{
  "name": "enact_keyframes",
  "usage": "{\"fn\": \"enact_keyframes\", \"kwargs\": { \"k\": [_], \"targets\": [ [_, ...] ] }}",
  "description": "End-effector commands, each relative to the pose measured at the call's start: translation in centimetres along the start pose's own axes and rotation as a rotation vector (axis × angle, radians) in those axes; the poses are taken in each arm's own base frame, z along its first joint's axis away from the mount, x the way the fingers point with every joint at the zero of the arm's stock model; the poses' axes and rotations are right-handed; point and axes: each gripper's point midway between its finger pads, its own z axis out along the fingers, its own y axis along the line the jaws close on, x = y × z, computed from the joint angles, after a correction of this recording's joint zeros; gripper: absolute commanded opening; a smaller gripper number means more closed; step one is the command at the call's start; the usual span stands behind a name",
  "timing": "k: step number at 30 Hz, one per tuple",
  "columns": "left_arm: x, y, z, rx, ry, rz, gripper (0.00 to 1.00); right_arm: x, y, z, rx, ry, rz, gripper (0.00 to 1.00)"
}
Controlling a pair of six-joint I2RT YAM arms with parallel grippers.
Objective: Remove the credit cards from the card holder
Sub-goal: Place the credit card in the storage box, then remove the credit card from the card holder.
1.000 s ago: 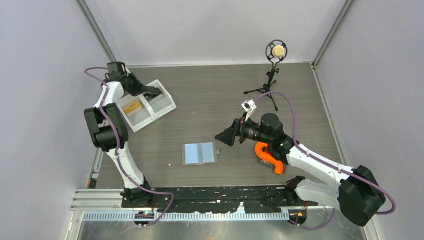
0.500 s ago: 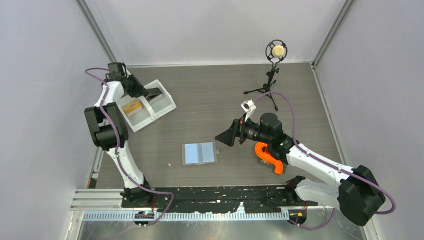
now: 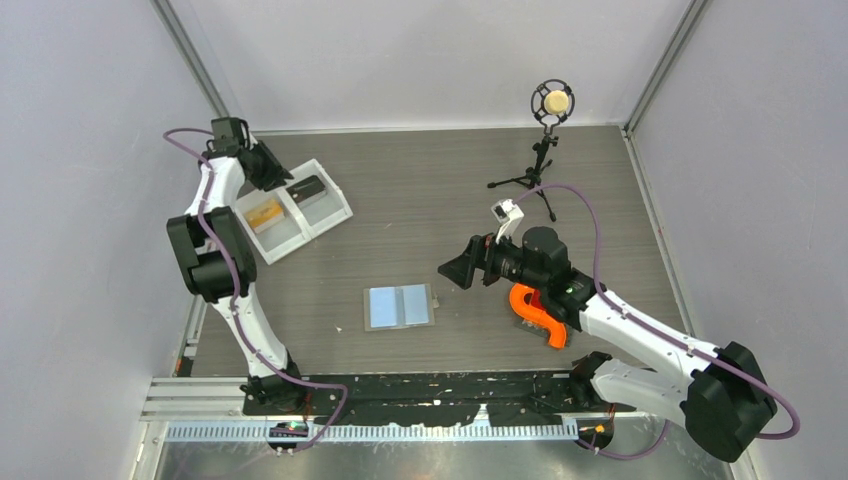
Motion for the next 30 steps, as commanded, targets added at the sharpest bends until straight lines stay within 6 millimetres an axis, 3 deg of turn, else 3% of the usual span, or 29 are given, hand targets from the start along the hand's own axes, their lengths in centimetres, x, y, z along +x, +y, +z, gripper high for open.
{"fn": "enact_keyframes", "kwargs": {
  "k": [1, 3, 7, 16, 19, 24, 30],
  "targets": [
    [-1.2, -3.5, -5.2, 0.098, -0.064, -0.008, 0.3, -1.9, -0.8, 0.1, 0.082, -0.044, -0.005, 0.96],
    [0.0, -4.3, -6.5, 0.133, -0.049, -0.002, 0.3, -1.7, -1.4, 0.1, 0.121, -0.024, 0.008, 0.99],
    [3.8, -5.2, -9.4, 0.186, -0.001, 0.019, 0.31, -0.5, -1.7, 0.3, 0.141, 0.043, 0.046, 0.95],
    [16.1, -6.6, -15.6, 0.362, 0.137, 0.14, 0.32, 2.3, -1.9, 0.6, 0.203, 0.143, 0.139, 0.83],
    [20.4, -6.8, -17.9, 0.436, 0.187, 0.189, 0.33, 2.8, -1.8, 1.1, 0.22, 0.156, 0.137, 0.74],
    [27.2, -5.8, -19.6, 0.517, 0.28, 0.265, 0.35, 3.7, -0.9, 1.7, 0.27, 0.178, 0.111, 0.61],
    [30.5, -4.4, -18.9, 0.567, 0.301, 0.224, 0.36, 7.0, 2.2, 3.3, 0.261, 0.296, 0.075, 0.59]
  ]
}}
